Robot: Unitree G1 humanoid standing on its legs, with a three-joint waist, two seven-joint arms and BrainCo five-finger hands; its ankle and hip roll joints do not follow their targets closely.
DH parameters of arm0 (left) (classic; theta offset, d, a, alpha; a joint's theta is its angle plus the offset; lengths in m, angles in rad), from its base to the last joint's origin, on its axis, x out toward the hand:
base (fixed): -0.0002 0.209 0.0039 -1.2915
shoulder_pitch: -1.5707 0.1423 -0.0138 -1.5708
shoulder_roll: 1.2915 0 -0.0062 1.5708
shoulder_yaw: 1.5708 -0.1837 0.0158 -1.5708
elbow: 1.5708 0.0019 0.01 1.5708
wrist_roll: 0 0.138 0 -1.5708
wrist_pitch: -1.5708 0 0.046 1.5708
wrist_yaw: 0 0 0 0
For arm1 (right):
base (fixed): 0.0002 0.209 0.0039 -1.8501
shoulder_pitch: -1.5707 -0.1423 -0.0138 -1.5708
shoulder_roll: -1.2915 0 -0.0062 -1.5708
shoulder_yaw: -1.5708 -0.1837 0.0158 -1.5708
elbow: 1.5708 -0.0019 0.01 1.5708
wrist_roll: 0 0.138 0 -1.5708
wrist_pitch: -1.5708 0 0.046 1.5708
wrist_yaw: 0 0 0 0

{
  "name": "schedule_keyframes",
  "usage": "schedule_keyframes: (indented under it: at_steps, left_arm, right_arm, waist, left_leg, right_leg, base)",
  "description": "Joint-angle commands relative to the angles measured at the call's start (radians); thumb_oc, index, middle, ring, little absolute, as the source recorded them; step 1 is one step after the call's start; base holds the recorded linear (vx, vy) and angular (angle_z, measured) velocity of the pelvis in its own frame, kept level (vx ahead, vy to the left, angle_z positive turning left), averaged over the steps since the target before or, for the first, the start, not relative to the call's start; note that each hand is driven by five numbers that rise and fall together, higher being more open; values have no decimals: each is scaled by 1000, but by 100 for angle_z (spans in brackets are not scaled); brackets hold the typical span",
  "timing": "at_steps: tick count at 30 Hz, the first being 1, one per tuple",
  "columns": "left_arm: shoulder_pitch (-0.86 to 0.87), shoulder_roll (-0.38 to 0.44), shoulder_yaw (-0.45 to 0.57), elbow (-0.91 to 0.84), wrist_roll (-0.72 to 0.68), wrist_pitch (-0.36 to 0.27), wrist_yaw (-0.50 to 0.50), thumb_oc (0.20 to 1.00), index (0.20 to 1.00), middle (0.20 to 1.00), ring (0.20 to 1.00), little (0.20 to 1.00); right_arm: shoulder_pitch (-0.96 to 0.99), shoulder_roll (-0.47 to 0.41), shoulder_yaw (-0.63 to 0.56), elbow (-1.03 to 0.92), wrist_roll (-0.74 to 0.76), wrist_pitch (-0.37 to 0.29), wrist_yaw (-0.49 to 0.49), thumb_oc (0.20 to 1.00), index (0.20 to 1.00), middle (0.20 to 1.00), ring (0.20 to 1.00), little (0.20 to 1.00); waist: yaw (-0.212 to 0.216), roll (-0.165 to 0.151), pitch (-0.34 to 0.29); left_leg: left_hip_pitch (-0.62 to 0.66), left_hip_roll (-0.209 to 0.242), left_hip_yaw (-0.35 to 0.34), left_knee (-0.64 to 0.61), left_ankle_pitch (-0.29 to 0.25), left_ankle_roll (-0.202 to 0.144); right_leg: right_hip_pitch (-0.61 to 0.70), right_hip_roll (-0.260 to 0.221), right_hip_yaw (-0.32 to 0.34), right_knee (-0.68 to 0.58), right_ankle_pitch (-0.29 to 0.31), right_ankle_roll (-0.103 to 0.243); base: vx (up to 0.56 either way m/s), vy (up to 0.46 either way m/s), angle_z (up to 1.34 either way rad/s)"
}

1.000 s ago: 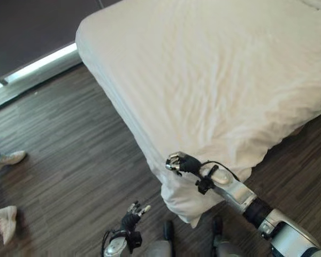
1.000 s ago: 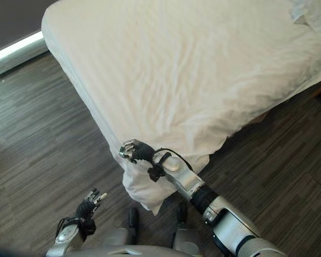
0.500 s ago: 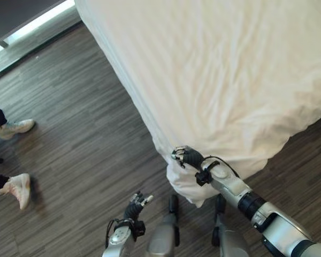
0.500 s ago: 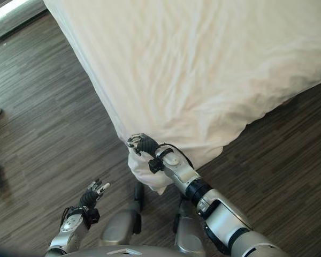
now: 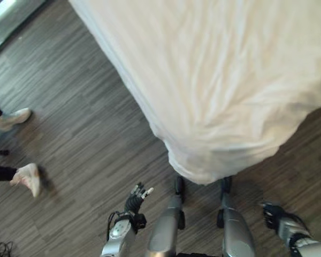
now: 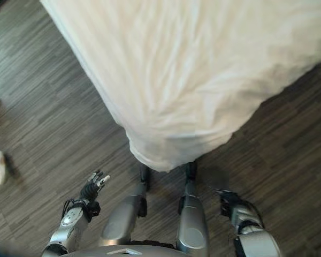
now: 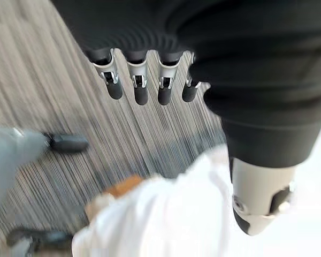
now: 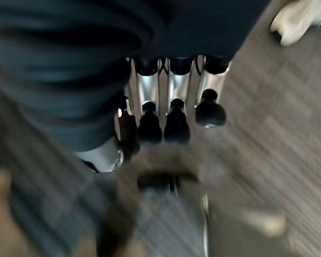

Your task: Making the bed.

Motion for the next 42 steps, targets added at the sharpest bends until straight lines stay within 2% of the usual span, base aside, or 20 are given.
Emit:
schedule_keyframes:
  at_steps: [1, 2, 4, 7, 9, 11, 12, 14, 16, 17, 18, 19, 20, 22, 24, 25, 30, 35, 38, 42]
  left_arm:
    - [-5, 16, -5, 10, -25, -29, -5, 1000, 1000, 1000, 1000, 1000]
    - [-7, 20, 14, 16, -21, -28, -4, 1000, 1000, 1000, 1000, 1000]
    - [-6, 25, 31, 20, -11, -28, -6, 1000, 1000, 1000, 1000, 1000]
    - [-1, 28, 51, 22, -10, -30, -7, 1000, 1000, 1000, 1000, 1000]
    - [6, 35, 86, 31, -5, -33, -3, 1000, 1000, 1000, 1000, 1000]
    - [6, 37, 93, 41, 0, -32, -1, 1000, 1000, 1000, 1000, 1000]
    - [7, 38, 106, 51, 0, -32, 2, 1000, 1000, 1000, 1000, 1000]
    - [27, 31, 151, 65, 5, -37, 10, 1000, 1000, 1000, 1000, 1000]
    - [36, 22, 160, 68, 11, -34, 14, 1000, 1000, 1000, 1000, 1000]
    - [36, 23, 160, 68, 11, -34, 14, 1000, 1000, 1000, 1000, 1000]
    - [44, 22, 155, 59, 10, -32, 12, 1000, 1000, 1000, 1000, 1000]
    - [44, 22, 156, 59, 10, -32, 12, 1000, 1000, 1000, 1000, 1000]
    - [54, 25, 153, 59, 10, -30, 3, 1000, 1000, 1000, 1000, 1000]
    - [69, 29, 150, 62, 7, -25, -15, 1000, 1000, 1000, 1000, 1000]
    - [76, 32, 145, 55, 10, -25, -21, 1000, 1000, 1000, 1000, 1000]
    - [90, 37, 125, 57, 15, -28, -32, 1000, 1000, 1000, 1000, 1000]
    - [99, 33, 117, 58, 7, -29, -37, 1000, 1000, 1000, 1000, 1000]
    - [83, 28, 80, 73, -1, -32, -30, 1000, 1000, 1000, 1000, 1000]
    - [76, 19, 79, 79, -21, -31, -20, 1000, 1000, 1000, 1000, 1000]
    - [69, 15, 71, 86, -13, -28, -17, 1000, 1000, 1000, 1000, 1000]
  right_arm:
    - [-43, -3, -9, 17, 46, -32, -17, 200, 200, 200, 200, 200]
    - [3, -60, -69, 40, 37, -36, -39, 200, 200, 200, 200, 200]
    - [60, -102, -119, 59, 13, -35, -53, 200, 200, 200, 200, 200]
    - [123, -127, -190, 61, 28, -42, -69, 200, 200, 200, 200, 200]
    - [208, -169, -323, 32, 96, -75, -101, 200, 200, 200, 200, 200]
    - [226, -174, -346, 0, 110, -88, -106, 200, 200, 200, 200, 200]
    - [247, -173, -370, -65, 133, -108, -107, 200, 200, 200, 200, 200]
    - [327, -121, -429, -562, 194, -207, -125, 200, 200, 200, 200, 200]
    - [345, -84, -403, -859, 170, -235, -114, 200, 200, 200, 200, 200]
    - [346, -81, -403, -863, 168, -233, -117, 200, 200, 200, 200, 200]
    - [318, -79, -341, -1024, 218, -253, -63, 200, 200, 200, 200, 200]
    - [318, -79, -341, -1025, 217, -252, -64, 200, 200, 200, 200, 200]
    - [310, -89, -259, -1173, 239, -233, 15, 200, 200, 200, 200, 200]
    - [275, -150, -178, -1231, 214, -206, 59, 200, 200, 200, 200, 200]
    - [252, -176, -153, -1239, 199, -193, 59, 200, 200, 200, 200, 200]
    - [145, -259, -35, -1259, 188, -168, 97, 200, 200, 200, 200, 200]
    - [70, -270, 21, -1221, 205, -158, 95, 200, 200, 200, 200, 200]
    - [-76, -200, 114, -1092, 262, -147, 64, 200, 200, 200, 200, 200]
    - [-113, -136, 157, -1071, 338, -142, 81, 200, 200, 200, 200, 200]
    - [-131, -123, 243, -1119, 320, -123, 113, 200, 200, 200, 200, 200]
  waist:
    - [3, 2, -40]
    - [-14, -8, -43]
    - [-33, -25, -54]
    - [-48, -40, -67]
    - [-78, -65, -95]
    - [-85, -73, -105]
    - [-95, -81, -117]
    - [-126, -103, -154]
    - [-131, -108, -167]
    - [-130, -110, -170]
    - [-124, -109, -176]
    - [-124, -110, -177]
    - [-119, -108, -181]
    - [-109, -106, -189]
    - [-105, -105, -193]
    - [-86, -102, -198]
    - [-72, -98, -195]
    - [-43, -92, -175]
    - [-28, -91, -163]
    - [-22, -94, -152]
  left_leg:
    - [-44, 47, 16, 7, 66, -45]
    - [-38, 49, 19, 7, 59, -47]
    - [-28, 51, 24, 7, 52, -48]
    - [-19, 52, 24, 7, 47, -47]
    - [6, 56, 30, 7, 34, -46]
    - [15, 57, 33, 7, 31, -46]
    - [28, 60, 38, 7, 26, -46]
    - [61, 66, 56, 7, 10, -44]
    - [72, 64, 66, 7, 6, -42]
    - [67, 64, 67, 7, 10, -41]
    - [79, 63, 72, 7, 5, -40]
    - [75, 62, 72, 7, 9, -40]
    - [85, 62, 81, 7, 6, -40]
    - [89, 61, 87, 7, 6, -39]
    - [86, 59, 90, 7, 9, -39]
    - [88, 61, 100, 7, 11, -41]
    - [86, 60, 101, 7, 15, -43]
    - [75, 62, 98, 7, 21, -44]
    - [68, 63, 103, 7, 24, -45]
    - [65, 67, 117, 7, 28, -48]
  right_leg:
    - [-12, -68, -8, 14, 24, 74]
    - [-9, -65, -4, 15, 19, 76]
    - [-2, -61, 0, 14, 14, 76]
    - [5, -58, 2, 13, 11, 76]
    - [27, -54, 5, 14, 1, 76]
    - [34, -53, 8, 14, -2, 76]
    - [44, -52, 13, 15, -5, 75]
    - [61, -47, 33, 17, -14, 75]
    - [66, -46, 43, 18, -14, 74]
    - [61, -47, 45, 17, -10, 74]
    - [68, -47, 50, 19, -12, 74]
    - [64, -47, 50, 18, -9, 73]
    - [66, -47, 56, 18, -9, 72]
    - [67, -46, 59, 15, -6, 72]
    - [62, -46, 61, 14, -1, 72]
    - [59, -47, 64, 13, 3, 74]
    - [57, -47, 63, 13, 5, 74]
    - [44, -46, 56, 13, 12, 78]
    - [31, -43, 59, 13, 19, 81]
    - [22, -40, 66, 13, 24, 81]
  base:
    - [42, -1, -13]
    - [35, -8, -7]
    - [71, -23, -3]
    - [50, -20, 0]
    - [114, -20, -3]
    - [72, -4, -8]
    - [66, 0, -16]
    - [91, 17, -23]
    - [25, 22, -35]
    - [0, 7, -43]
    - [-12, -3, -33]
    - [5, 5, -13]
    - [0, 0, 0]
    - [-3, -5, -3]
    - [-3, -11, -9]
    - [0, 0, 0]
    - [-3, -13, -6]
    - [-6, -6, 0]
    - [-32, -11, -3]
    - [-18, -4, -9]
